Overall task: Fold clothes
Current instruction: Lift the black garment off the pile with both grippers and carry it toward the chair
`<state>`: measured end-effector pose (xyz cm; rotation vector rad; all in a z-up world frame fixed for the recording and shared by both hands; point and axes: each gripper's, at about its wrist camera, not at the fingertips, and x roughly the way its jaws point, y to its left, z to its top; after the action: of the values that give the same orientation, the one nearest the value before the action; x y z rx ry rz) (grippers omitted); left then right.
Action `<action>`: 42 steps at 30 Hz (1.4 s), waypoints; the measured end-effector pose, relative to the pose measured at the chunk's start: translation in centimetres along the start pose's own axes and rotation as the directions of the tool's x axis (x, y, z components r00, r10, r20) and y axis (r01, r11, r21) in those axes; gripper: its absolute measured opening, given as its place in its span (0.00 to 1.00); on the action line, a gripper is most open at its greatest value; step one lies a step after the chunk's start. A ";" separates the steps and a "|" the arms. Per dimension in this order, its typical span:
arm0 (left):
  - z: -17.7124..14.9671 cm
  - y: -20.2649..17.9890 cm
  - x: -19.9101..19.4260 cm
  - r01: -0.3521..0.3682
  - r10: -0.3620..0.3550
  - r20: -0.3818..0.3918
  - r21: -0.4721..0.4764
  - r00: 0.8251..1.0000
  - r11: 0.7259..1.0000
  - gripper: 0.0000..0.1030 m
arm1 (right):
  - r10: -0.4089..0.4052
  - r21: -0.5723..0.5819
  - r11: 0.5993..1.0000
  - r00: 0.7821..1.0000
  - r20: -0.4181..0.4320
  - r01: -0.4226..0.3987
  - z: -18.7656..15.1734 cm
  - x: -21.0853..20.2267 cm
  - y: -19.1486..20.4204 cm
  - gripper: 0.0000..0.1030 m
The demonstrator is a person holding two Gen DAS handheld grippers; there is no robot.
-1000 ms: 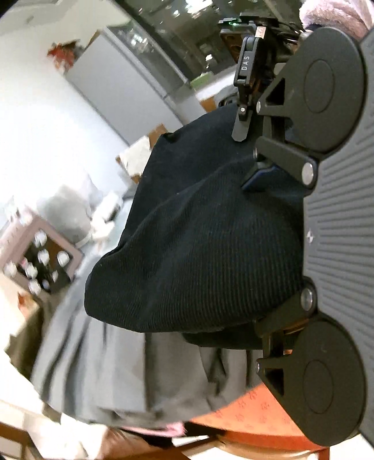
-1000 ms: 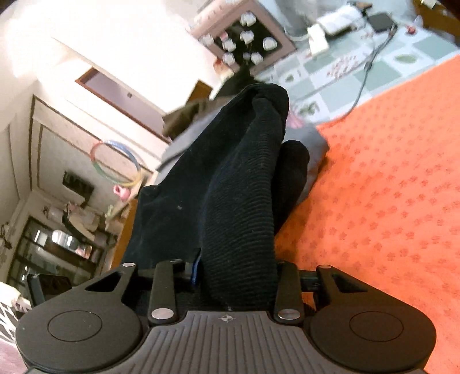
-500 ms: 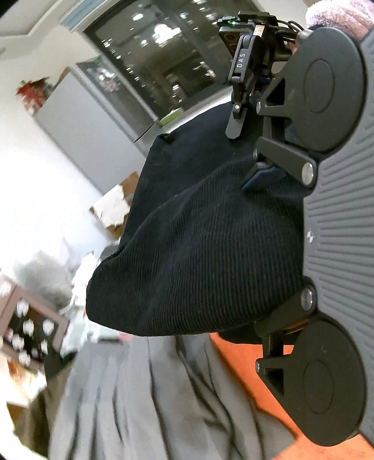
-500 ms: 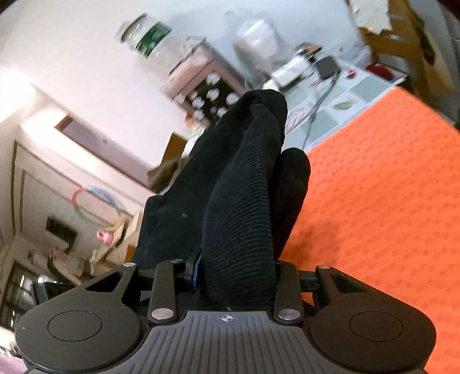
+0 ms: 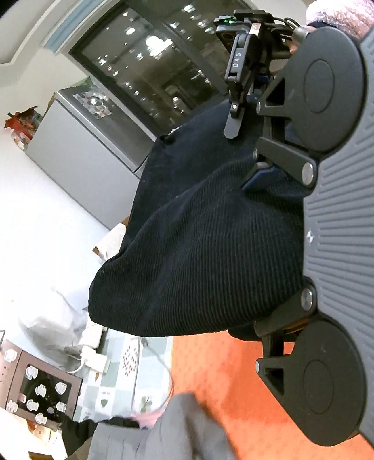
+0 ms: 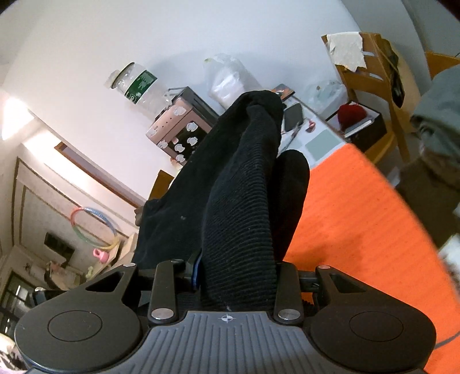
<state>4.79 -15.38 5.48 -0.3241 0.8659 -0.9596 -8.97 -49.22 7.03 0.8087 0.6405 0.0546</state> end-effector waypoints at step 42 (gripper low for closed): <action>-0.9 -31.2 47.2 -0.235 0.224 -0.080 -0.176 0.971 0.956 0.68 | 0.074 0.060 0.996 0.985 -0.155 -0.065 32.3 -9.3 -45.4 0.40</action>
<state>-0.68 -71.45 -0.10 -0.3462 1.0263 -0.6764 -7.36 -104.86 -2.84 0.8859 0.7650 0.1659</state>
